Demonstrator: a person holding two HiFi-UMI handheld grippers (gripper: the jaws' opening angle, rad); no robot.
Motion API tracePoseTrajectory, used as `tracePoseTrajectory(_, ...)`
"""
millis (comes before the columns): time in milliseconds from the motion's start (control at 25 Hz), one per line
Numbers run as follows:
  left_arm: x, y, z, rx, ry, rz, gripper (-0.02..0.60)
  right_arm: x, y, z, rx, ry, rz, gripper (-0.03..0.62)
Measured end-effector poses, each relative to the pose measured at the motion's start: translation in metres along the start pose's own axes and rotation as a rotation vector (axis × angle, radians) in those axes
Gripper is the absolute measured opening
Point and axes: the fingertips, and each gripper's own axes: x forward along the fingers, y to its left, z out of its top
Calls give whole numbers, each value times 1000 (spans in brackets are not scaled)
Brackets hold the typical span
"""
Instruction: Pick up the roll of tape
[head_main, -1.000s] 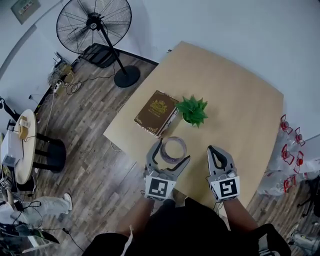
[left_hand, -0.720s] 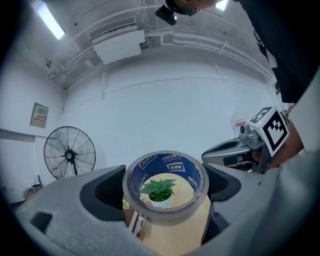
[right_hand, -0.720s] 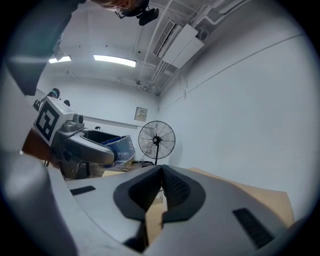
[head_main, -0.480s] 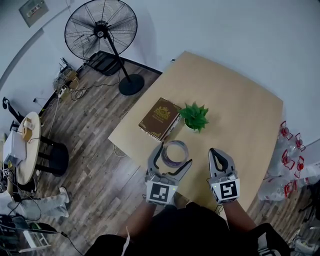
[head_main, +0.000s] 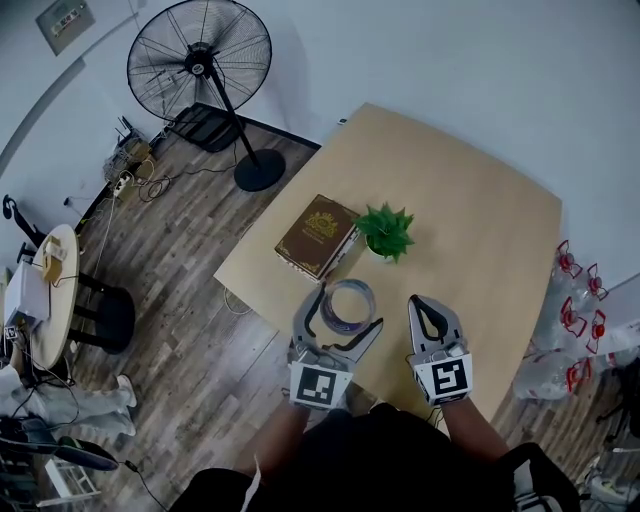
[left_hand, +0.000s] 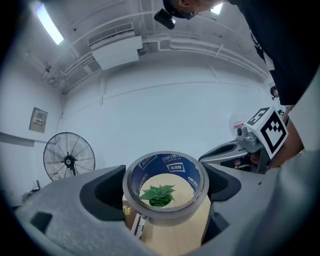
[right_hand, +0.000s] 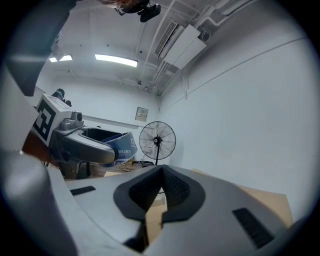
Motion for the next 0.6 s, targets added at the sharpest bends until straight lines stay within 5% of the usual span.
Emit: tracePoseTrajectory(600,0,2,-3,9,15,-2,483,6,3,11,12,-21,11,-8)
